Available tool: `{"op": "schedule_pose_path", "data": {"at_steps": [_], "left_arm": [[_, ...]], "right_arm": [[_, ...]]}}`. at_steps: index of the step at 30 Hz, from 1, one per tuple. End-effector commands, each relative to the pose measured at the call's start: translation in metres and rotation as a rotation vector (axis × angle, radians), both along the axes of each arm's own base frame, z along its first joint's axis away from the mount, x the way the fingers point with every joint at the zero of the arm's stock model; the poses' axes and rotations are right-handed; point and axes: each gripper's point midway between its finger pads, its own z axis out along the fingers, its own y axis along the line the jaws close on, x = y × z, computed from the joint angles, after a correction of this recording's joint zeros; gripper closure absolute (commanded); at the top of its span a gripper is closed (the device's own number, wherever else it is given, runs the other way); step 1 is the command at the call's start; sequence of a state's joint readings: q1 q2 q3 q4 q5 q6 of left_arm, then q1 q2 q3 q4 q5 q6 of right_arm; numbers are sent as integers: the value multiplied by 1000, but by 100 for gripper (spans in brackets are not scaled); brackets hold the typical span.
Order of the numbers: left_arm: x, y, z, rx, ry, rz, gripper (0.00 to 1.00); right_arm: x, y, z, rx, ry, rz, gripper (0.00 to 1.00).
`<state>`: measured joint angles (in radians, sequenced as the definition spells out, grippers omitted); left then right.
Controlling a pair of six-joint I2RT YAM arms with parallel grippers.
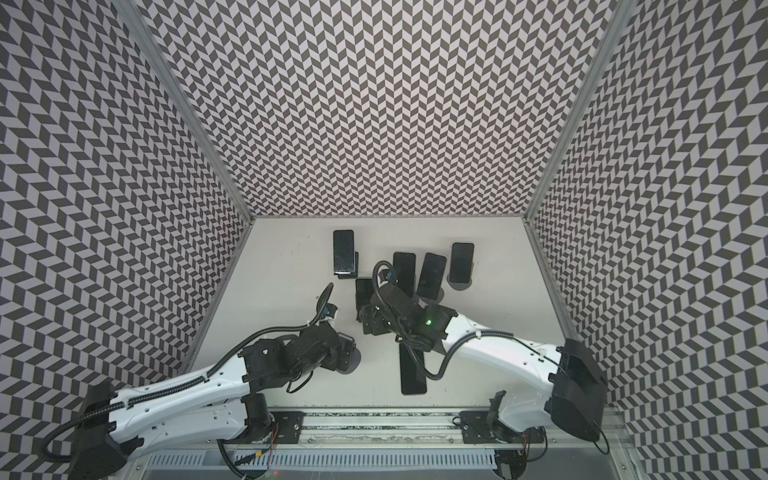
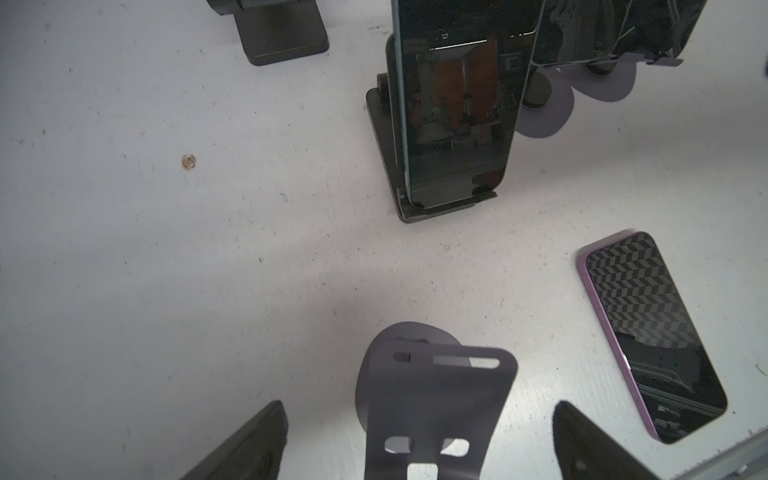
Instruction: Remove the phone from the phone stand
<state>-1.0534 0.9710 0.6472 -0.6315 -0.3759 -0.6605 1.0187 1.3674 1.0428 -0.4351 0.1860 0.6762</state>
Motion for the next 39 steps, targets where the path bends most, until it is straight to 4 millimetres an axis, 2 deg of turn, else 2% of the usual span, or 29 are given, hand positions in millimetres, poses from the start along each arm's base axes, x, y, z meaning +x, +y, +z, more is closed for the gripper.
{"op": "schedule_pose_path", "data": {"at_steps": [1,11,23,30,39], "left_arm": [[5,-5,-2,-3,5,-17,0],[8,-16,-16,-8,38,-57,4],[15,-19,-36,50,64,-62,15],[20,-23,-32,65,45,-81,22],[23,-19,-30,93,59,-30,29]], "right_arm": [[4,8,24,58,-41,12,17],[4,14,20,41,-38,44,17],[8,13,16,16,-53,46,17],[11,12,13,18,-45,50,17],[14,14,14,33,-40,61,17]]}}
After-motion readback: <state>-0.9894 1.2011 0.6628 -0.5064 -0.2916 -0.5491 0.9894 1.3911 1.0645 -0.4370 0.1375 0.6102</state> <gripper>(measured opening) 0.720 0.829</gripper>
